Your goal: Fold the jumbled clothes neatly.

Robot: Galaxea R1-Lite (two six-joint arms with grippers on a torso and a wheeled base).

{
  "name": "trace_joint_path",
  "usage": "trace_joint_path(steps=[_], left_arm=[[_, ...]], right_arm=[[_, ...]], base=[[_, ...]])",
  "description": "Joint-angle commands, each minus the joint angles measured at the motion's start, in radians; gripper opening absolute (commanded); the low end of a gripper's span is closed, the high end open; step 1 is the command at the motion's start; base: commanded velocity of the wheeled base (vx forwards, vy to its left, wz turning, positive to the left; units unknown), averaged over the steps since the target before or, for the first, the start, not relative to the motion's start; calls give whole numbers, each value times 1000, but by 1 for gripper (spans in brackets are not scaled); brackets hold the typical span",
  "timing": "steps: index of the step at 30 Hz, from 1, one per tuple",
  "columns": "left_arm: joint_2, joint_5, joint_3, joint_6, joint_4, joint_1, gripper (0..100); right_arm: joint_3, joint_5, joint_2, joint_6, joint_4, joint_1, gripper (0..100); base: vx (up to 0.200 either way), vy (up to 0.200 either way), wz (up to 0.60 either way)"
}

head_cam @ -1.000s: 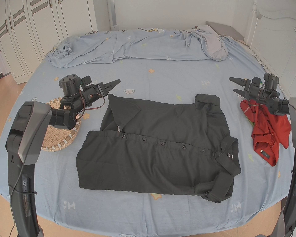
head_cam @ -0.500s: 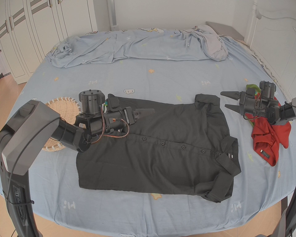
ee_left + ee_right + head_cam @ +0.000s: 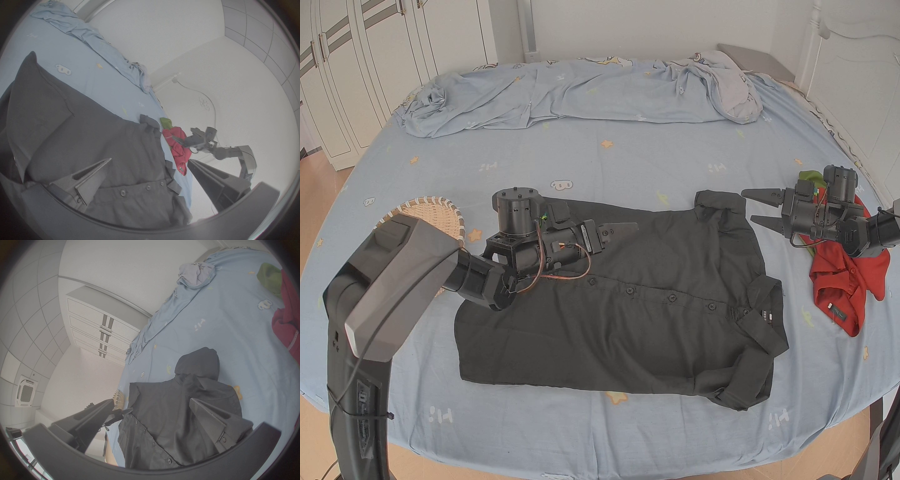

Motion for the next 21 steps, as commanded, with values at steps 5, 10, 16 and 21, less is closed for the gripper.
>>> trace_joint_path(steps=[5, 10, 16, 21], left_arm=[[141, 16, -113, 34, 2, 34, 100], [170, 62, -106, 88, 2, 66, 100], [164, 98, -109, 143, -1, 118, 100], [84, 129, -87, 146, -17, 149, 100]], right_arm=[[12, -1, -6, -1, -1, 8, 100], [12, -1, -3, -1, -1, 8, 100], [12, -1, -3, -3, -1, 8, 100], [12, -1, 3, -6, -1, 8, 100]], base=[[0, 0, 0], [0, 0, 0], [0, 0, 0], [0, 0, 0]])
